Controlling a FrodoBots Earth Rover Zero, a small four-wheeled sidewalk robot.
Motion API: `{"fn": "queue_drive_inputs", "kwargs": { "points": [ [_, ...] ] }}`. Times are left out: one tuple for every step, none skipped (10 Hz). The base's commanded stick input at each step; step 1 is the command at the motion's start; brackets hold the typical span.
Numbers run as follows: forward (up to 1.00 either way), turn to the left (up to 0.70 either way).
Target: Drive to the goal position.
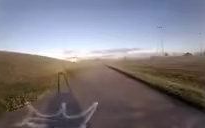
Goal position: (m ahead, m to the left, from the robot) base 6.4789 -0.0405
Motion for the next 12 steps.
{"fn": "queue_drive_inputs", "kwargs": {
  "points": [
    [0.7,0.0],
    [0.7,0.0],
    [0.7,0.0],
    [0.7,0.0],
    [0.7,0.0],
    [0.7,0.0],
    [0.7,0.0],
    [0.7,0.0],
    [0.7,0.0],
    [0.7,0.0],
    [0.7,0.0],
    [0.7,0.0]
  ]
}}
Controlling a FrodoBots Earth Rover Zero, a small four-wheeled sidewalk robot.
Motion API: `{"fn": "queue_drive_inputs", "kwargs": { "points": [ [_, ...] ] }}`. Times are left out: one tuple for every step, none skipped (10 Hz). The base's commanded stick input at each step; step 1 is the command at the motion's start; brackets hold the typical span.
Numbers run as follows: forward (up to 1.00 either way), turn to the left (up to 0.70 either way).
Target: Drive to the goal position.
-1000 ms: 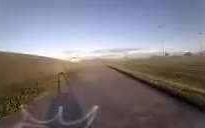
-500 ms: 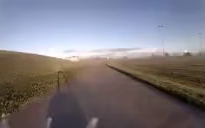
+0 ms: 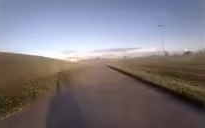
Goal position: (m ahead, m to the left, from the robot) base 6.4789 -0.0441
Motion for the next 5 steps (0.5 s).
{"fn": "queue_drive_inputs", "kwargs": {
  "points": [
    [0.7,0.0],
    [0.7,0.0],
    [0.7,0.0],
    [0.7,0.0],
    [0.7,0.0]
  ]
}}
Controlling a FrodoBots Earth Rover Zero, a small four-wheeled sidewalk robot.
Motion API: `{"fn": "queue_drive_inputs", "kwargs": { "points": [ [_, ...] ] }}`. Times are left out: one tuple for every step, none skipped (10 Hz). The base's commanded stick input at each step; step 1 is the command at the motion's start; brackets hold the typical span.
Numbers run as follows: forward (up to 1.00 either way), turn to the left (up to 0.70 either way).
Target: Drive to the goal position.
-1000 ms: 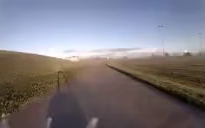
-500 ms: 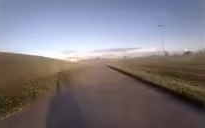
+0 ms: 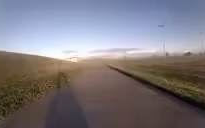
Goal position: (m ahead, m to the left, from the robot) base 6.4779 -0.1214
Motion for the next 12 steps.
{"fn": "queue_drive_inputs", "kwargs": {
  "points": [
    [0.7,0.0],
    [0.7,0.0],
    [0.7,0.0],
    [0.7,0.0],
    [0.7,0.0],
    [0.7,0.0],
    [0.7,0.0],
    [0.7,0.0],
    [0.7,0.0],
    [0.7,0.0],
    [0.7,0.0],
    [0.7,0.0]
  ]
}}
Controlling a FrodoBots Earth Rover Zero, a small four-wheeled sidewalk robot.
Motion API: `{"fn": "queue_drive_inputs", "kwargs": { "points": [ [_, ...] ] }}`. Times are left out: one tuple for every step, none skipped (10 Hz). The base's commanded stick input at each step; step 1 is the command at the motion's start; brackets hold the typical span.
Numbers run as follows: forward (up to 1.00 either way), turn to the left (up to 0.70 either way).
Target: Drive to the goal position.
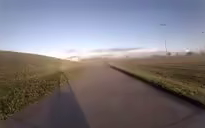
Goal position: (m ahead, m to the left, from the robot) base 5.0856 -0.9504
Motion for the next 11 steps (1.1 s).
{"fn": "queue_drive_inputs", "kwargs": {
  "points": [
    [0.7,0.0],
    [0.7,-0.1],
    [0.7,-0.26],
    [0.7,-0.28],
    [0.7,-0.13],
    [0.7,0.0],
    [0.7,0.0],
    [0.7,0.0],
    [0.7,0.0],
    [0.7,0.0],
    [0.7,0.0]
  ]
}}
